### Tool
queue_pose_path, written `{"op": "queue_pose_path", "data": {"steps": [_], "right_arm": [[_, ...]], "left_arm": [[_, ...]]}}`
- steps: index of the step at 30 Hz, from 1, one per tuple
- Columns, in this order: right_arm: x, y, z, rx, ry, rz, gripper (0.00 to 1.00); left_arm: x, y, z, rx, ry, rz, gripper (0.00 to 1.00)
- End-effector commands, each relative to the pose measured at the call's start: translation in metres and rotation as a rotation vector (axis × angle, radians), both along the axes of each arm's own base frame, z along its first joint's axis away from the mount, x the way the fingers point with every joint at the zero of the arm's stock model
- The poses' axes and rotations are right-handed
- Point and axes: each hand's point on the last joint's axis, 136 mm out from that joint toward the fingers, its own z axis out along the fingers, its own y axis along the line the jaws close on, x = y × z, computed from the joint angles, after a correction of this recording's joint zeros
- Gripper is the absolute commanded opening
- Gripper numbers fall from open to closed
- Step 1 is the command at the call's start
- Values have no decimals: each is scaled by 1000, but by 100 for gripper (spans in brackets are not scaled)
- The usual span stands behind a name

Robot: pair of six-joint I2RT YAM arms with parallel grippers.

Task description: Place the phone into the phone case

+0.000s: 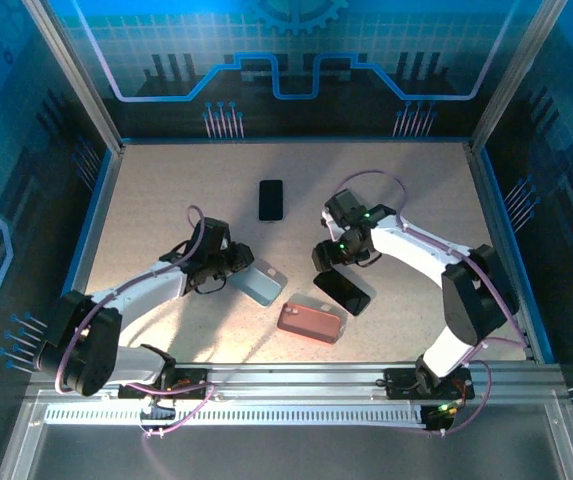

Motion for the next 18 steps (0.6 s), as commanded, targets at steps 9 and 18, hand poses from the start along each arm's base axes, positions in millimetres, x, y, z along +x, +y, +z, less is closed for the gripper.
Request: {"op": "queue_pose_path", "data": {"steps": [9, 18], "right_arm": [[-53, -23, -26, -121, 106, 72, 90], [-59, -23, -43, -162, 144, 100, 91]], "left_arm": [[-20, -16, -23, -49, 98, -59, 28], [-21, -24, -20, -52, 89, -71, 28]]}}
